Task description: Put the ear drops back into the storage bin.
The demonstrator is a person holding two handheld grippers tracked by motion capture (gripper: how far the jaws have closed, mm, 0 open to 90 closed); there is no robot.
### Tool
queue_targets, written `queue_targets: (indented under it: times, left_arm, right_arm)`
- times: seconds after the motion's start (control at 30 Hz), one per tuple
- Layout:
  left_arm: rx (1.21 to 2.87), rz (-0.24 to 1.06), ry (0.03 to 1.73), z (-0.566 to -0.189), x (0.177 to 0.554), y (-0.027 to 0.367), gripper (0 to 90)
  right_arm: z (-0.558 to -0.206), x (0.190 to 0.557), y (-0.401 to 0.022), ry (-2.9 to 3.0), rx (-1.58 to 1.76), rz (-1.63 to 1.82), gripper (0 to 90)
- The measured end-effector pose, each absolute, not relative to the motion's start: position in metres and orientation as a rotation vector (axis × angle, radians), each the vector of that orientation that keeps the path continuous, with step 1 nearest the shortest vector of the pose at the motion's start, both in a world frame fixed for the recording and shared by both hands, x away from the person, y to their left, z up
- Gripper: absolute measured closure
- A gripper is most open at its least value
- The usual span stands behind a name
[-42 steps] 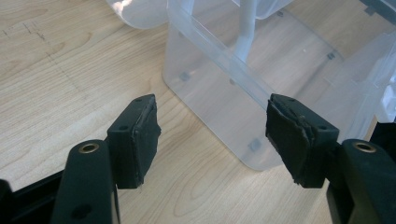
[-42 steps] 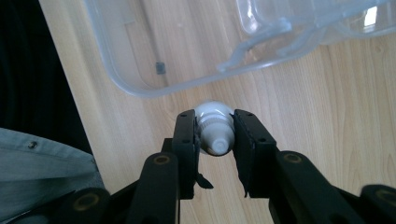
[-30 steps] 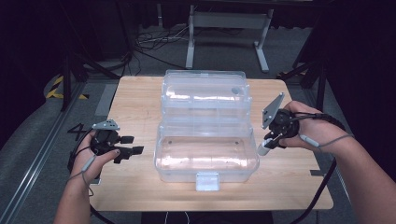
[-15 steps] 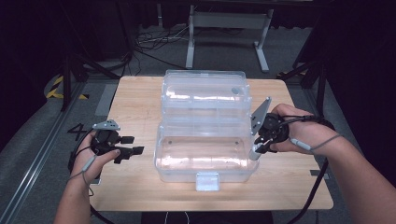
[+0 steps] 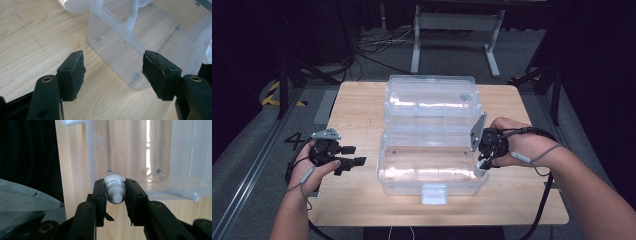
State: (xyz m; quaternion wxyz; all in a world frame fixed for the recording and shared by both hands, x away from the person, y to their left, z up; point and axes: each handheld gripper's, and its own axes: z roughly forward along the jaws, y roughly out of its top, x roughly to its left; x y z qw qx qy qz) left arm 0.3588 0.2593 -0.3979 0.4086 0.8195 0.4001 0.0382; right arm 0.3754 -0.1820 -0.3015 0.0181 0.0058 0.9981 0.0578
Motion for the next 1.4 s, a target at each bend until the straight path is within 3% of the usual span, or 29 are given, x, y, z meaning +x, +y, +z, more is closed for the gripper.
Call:
queue_targets:
  times: [1.4]
  left_arm:
    - [2.069, 0.076, 1.018, -0.402, 0.361, 0.26, 34.2]
  right_arm:
    - [-0.364, 0.39, -0.172, 3.175, -0.018, 0.051, 71.3]
